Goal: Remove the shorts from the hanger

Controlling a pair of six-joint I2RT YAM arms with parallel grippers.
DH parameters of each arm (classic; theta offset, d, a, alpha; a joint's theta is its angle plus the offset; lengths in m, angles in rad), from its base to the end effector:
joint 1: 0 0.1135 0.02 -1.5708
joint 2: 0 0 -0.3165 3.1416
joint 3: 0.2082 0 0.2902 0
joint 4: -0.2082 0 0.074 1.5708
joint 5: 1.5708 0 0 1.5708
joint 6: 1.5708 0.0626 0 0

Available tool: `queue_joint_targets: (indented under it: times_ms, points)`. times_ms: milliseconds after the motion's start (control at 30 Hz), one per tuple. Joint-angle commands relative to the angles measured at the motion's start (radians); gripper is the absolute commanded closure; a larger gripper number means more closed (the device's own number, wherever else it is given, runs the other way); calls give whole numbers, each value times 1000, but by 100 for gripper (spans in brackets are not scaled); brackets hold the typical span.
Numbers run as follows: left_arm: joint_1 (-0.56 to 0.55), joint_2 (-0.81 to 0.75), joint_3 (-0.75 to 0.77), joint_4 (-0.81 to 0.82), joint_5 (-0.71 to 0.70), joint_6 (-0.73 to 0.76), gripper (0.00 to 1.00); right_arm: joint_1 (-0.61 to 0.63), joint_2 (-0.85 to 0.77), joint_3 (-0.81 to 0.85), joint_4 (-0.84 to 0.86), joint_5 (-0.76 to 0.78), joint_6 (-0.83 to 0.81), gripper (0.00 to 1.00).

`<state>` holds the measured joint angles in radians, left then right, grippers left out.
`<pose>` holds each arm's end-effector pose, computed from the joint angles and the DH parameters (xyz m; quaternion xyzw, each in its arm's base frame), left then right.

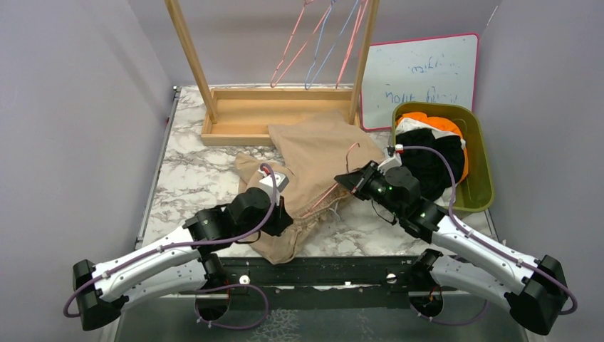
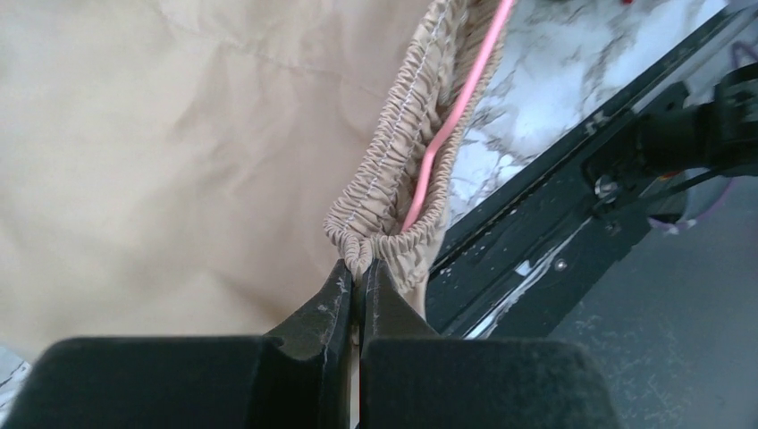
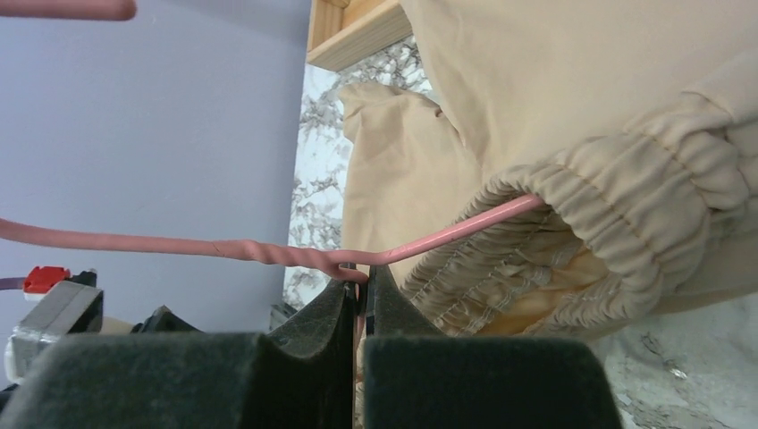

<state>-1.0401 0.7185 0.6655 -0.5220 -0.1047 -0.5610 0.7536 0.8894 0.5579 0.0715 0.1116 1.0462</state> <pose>0.0982 -0.1543 0.2926 0.1839 0.8583 -0.3103 0.3651 0.1800 0.1593 0.2886 0.1490 0.7782 0.4491 0.4129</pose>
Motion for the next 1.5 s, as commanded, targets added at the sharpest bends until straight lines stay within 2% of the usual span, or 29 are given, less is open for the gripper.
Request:
queue_joint_targets:
  times_ms: [0,133,233,567,733,1000,1267,1400,1433,1467]
  points:
    - [3,80,-5,-47,21,14,100,-7,-22,64,-15,82,10,99]
    - [3,67,-7,-42,-45,-20,100,-7,-23,97,-42,111,3,99]
    - [2,29,-30,-41,-34,-16,100,-8,-24,103,-45,119,6,99]
    - [-5,52,-44,55,353,28,100,-8,58,130,-4,161,57,99]
    - [-6,36,-42,52,371,20,100,-8,101,123,34,111,77,99]
    - [-7,125,-41,-2,203,-27,100,-8,52,167,-13,126,29,99]
    - [-8,162,0,0,20,-33,100,-8,51,139,-32,40,47,99]
    - [-5,152,33,3,-137,-43,100,-8,69,113,-32,-41,34,99]
    - [-6,150,47,5,-179,-42,98,-8,77,107,-27,-71,26,99]
    - [-5,148,59,9,-215,-35,90,-8,86,102,-24,-96,15,99]
